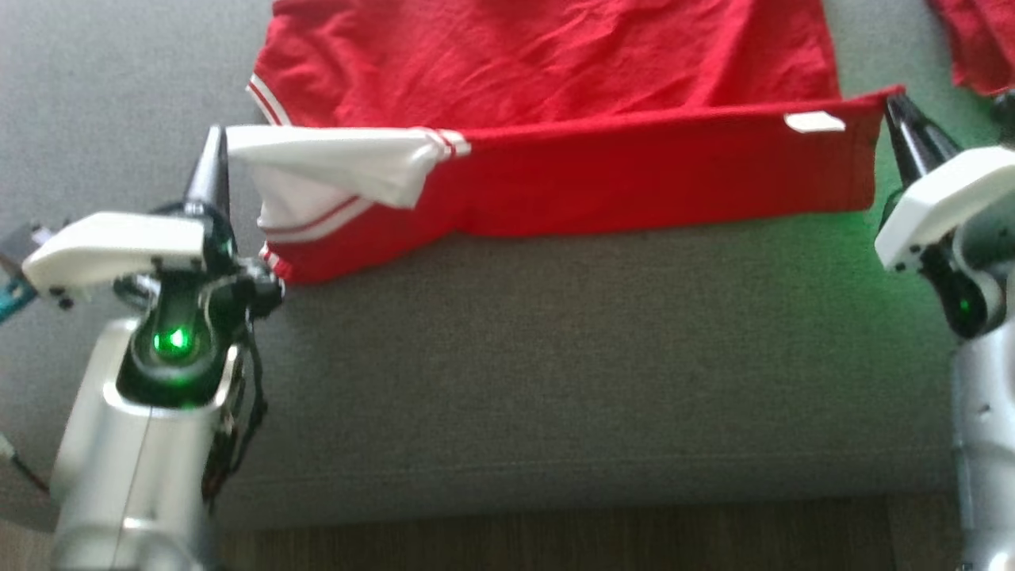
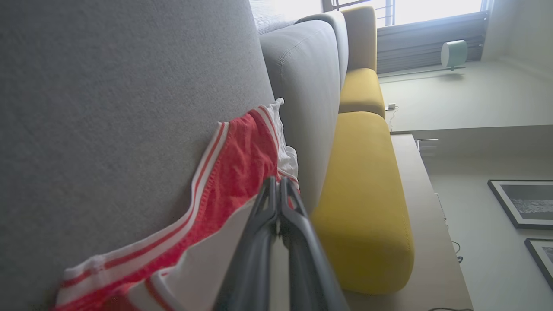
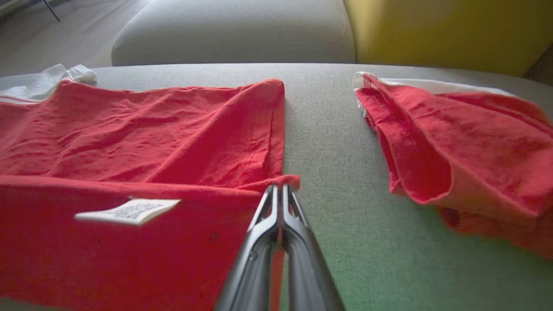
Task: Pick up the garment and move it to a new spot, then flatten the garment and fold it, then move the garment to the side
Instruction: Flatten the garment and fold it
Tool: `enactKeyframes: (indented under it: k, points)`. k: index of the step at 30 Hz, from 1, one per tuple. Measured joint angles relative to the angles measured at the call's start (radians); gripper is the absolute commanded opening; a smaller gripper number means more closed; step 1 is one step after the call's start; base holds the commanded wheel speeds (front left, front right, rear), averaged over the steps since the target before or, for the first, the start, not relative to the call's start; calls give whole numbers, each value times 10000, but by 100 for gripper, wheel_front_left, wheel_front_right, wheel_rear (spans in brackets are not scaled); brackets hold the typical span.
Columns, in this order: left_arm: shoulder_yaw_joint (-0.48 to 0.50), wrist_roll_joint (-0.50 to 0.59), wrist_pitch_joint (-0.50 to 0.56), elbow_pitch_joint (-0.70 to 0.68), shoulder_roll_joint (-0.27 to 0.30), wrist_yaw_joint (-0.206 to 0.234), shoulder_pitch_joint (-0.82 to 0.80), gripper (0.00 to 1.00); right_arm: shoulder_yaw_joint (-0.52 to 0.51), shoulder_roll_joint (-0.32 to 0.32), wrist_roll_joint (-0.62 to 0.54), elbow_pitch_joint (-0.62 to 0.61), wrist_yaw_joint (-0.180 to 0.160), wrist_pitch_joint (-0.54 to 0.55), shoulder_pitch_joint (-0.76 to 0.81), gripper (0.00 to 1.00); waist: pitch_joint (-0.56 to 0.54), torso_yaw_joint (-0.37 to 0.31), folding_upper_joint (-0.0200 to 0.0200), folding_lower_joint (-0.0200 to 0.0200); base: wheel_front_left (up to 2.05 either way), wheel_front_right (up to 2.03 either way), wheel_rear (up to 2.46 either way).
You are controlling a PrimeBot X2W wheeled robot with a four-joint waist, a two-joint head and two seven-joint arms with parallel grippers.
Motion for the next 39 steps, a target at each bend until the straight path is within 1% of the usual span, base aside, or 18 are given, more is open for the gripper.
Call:
enactKeyframes:
  k: [3, 7, 8, 9, 10, 11, 12, 17, 19, 21, 22, 24, 26, 30, 31, 34, 36, 39]
  points:
    - [-77, 130, 35, 742, -33, -295, -660, 0, 148, -136, -77, 541, 0, -153, -478, 0, 261, 22, 0, 1, 0, 0, 0]
    - [-318, 389, 33, 1653, -104, -918, -1441, 0, 224, -178, -142, 1149, 0, -332, -987, 0, 597, 55, 0, 1, 0, 0, 0]
    - [-374, 500, 31, 1883, -121, -1051, -1614, 0, 230, -178, -142, 1273, 0, -380, -1089, 4, 677, 64, 0, 1, 0, 0, 0]
    - [-418, 650, 19, 2096, -123, -1168, -1775, 0, 249, -178, -144, 1375, 0, -416, -1183, 20, 755, 73, 0, 1, 0, 0, 0]
    - [-431, 748, -59, 2284, -134, -1266, -1912, 29, 278, -180, -144, 1461, 0, -453, -1268, 53, 831, 82, 0, 1, 0, 0, 0]
    - [-437, 784, -109, 2483, -148, -1329, -2025, 87, 370, -180, -130, 1544, 0, -550, -1352, 98, 899, 91, 0, 1, 0, 0, 0]
    - [-449, 802, -165, 2709, -176, -1407, -2137, 100, 437, -176, -82, 1618, 0, -646, -1432, 100, 958, 100, 0, 1, 0, 0, 0]
    - [-585, 1053, -426, 3244, -222, -1873, -2382, 100, 487, -186, 65, 1697, 0, -1177, -1600, 100, 1005, 133, 0, -1, 0, 0, 0]
    - [-1018, 1845, -692, 3244, -69, -2048, -2339, 100, 372, -190, 65, 1620, 0, -1338, -1577, 100, 939, 132, 0, 0, 0, 0, 0]
    - [-1603, 3317, -1076, 3033, 370, -2088, -2229, 100, 221, -190, 63, 1379, 0, -1417, -1504, 100, 846, 119, 0, -1, 0, 0, 0]
    - [-1676, 3954, -1204, 2872, 548, -2065, -2115, 100, 157, -176, 65, 1187, -2, -1419, -1392, 100, 794, 108, 0, -1, 0, 0, 0]
    - [-1787, 4709, -1308, 2403, 692, -1879, -1660, 100, 81, -82, 125, 777, 0, -1402, -992, 100, 678, 75, 0, -1, 0, 0, 0]
    - [-2057, 5279, -1306, 1887, 658, -1624, -916, 100, -71, 178, 196, 391, 0, -1220, -408, 100, 575, 31, 0, -2, 0, 0, 0]
    - [-2347, 5641, -1306, 1356, 407, -1106, 770, 100, -263, 702, 230, -123, -2, -999, 633, 100, 484, -106, 0, -3, 0, 0, 0]
    - [-2330, 5749, -1386, 1212, 426, -882, 1107, 100, -255, 859, 230, -307, -2, -915, 779, 100, 487, -157, 0, -3, 0, 0, 0]
    - [-2347, 6149, -1383, 1197, 514, -435, 1070, 100, -190, 1001, 228, -527, -2, -915, 776, 100, 507, -252, 0, -2, 0, 0, 0]
    - [-2370, 6447, -1383, 1312, 587, -215, 1024, 100, -140, 1081, 230, -585, -2, -917, 778, 100, 506, -314, 0, -3, 0, 0, 0]
    - [-2406, 6489, -1363, 1352, 617, 81, 981, 100, -127, 1099, 232, -581, -2, -918, 803, 100, 483, -384, 0, -2, 0, 0, 0]
